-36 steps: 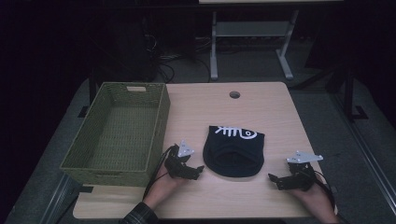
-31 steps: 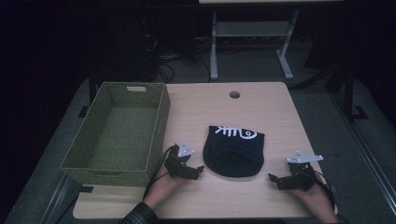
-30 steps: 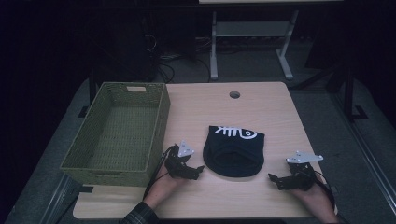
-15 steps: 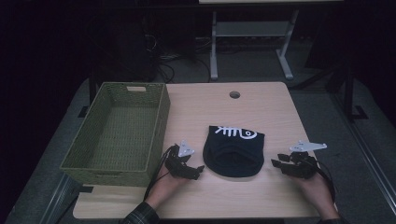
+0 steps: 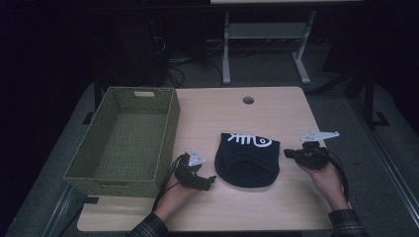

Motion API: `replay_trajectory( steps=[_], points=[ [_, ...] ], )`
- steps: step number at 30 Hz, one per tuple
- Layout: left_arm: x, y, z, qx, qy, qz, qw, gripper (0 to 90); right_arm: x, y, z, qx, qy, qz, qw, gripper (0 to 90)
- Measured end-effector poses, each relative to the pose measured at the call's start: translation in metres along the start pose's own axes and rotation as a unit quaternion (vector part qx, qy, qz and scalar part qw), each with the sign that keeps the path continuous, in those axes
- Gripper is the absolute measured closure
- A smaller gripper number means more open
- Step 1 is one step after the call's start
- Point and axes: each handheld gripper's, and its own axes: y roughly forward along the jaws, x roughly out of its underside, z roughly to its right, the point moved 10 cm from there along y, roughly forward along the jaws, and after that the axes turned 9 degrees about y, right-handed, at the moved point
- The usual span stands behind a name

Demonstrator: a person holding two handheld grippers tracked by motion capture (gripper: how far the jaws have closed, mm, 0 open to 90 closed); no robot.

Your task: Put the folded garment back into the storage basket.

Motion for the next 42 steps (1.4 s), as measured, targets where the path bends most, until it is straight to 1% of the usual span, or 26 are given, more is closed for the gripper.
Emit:
replay_trajectory(
  steps=[2,4,5,7,8,11,12,15,17,19,20,21,22,23,24,26,27,28,31,32,33,36,37,39,40,42],
  points=[
    [0.000,0.000,0.000,0.000,0.000,0.002,1.0000,11.9,-0.006,0.003,0.001,-0.001,-0.001,0.002,1.0000,89.9],
    [0.000,0.000,0.000,0.000,0.000,0.003,1.0000,11.9,-0.007,0.004,0.001,-0.001,0.000,0.004,1.0000,89.9],
    [0.000,0.000,0.000,0.000,0.000,0.002,1.0000,11.9,-0.009,0.007,0.002,-0.003,0.003,0.000,1.0000,89.9],
    [0.000,0.000,0.000,0.000,0.000,0.001,1.0000,11.9,-0.013,0.010,0.003,-0.003,0.001,-0.002,1.0000,89.9],
    [0.000,0.000,0.000,0.000,0.000,0.001,1.0000,11.9,-0.019,0.011,0.005,-0.004,0.004,0.001,1.0000,89.9],
    [0.000,0.000,0.000,0.000,0.000,0.002,1.0000,11.9,-0.024,0.014,0.007,-0.006,0.008,0.000,0.9999,89.9],
    [0.000,0.000,0.000,0.000,0.000,0.002,1.0000,11.9,-0.029,0.017,0.008,-0.009,0.009,0.002,0.9999,89.9],
    [0.000,0.000,0.000,0.000,-0.001,0.001,1.0000,11.9,-0.034,0.019,0.009,-0.009,0.011,0.008,0.9999,89.9],
    [0.000,0.000,0.001,0.001,-0.003,0.001,1.0000,11.9,-0.036,0.023,0.010,-0.012,0.014,0.006,0.9998,89.9],
    [0.000,0.000,0.001,0.001,-0.007,0.004,1.0000,11.9,-0.039,0.026,0.011,-0.009,0.012,0.006,0.9999,89.9],
    [0.000,0.000,0.001,0.000,-0.005,0.004,1.0000,11.9,-0.043,0.028,0.011,-0.008,0.012,0.006,0.9999,89.9],
    [0.000,0.000,0.001,0.000,-0.005,0.004,1.0000,11.9,-0.043,0.028,0.011,-0.008,0.012,0.006,0.9999,89.9],
    [0.000,0.000,0.000,-0.001,-0.002,0.004,1.0000,11.9,-0.048,0.030,0.012,-0.006,0.012,0.013,0.9998,89.9],
    [0.000,0.000,0.000,-0.001,-0.002,0.004,1.0000,11.9,-0.048,0.030,0.012,-0.006,0.012,0.013,0.9998,89.9],
    [0.000,0.000,0.000,-0.001,-0.001,0.004,1.0000,11.9,-0.050,0.034,0.015,-0.004,0.013,0.006,0.9999,89.9],
    [0.000,0.000,0.000,0.000,-0.003,0.004,1.0000,11.9,-0.053,0.037,0.017,-0.005,0.019,0.005,0.9998,89.9],
    [0.000,0.000,0.000,0.000,-0.003,0.004,1.0000,11.9,-0.054,0.039,0.019,-0.002,0.016,0.003,0.9999,89.9],
    [0.000,0.000,0.000,0.000,-0.003,0.004,1.0000,11.9,-0.056,0.041,0.020,0.001,0.019,0.005,0.9998,90.0],
    [0.000,0.000,0.000,0.000,-0.005,-0.001,1.0000,12.0,-0.056,0.045,0.024,-0.001,0.026,0.005,0.9996,90.0],
    [0.000,-0.001,0.000,-0.001,-0.006,-0.004,1.0000,12.0,-0.054,0.051,0.027,0.000,0.031,-0.001,0.9995,90.0],
    [0.000,-0.001,0.000,-0.001,-0.006,-0.004,1.0000,12.0,-0.054,0.051,0.027,0.000,0.031,-0.001,0.9995,90.0],
    [0.000,-0.003,0.002,0.004,-0.008,-0.007,0.9999,12.1,-0.051,0.059,0.030,0.000,0.037,-0.008,0.9993,90.0],
    [-0.001,-0.003,0.002,0.003,-0.009,-0.006,0.9999,12.1,-0.050,0.063,0.032,0.000,0.036,-0.005,0.9993,90.0],
    [-0.001,-0.006,0.004,0.003,-0.007,-0.004,1.0000,12.2,-0.050,0.064,0.033,-0.001,0.037,-0.007,0.9993,89.9],
    [-0.001,-0.009,0.007,0.004,-0.008,-0.005,0.9999,12.1,-0.048,0.067,0.035,-0.001,0.040,-0.010,0.9991,90.0],
    [-0.001,-0.010,0.008,0.004,-0.006,-0.008,0.9999,12.1,-0.048,0.069,0.036,-0.001,0.038,-0.011,0.9992,90.0]
  ],
)
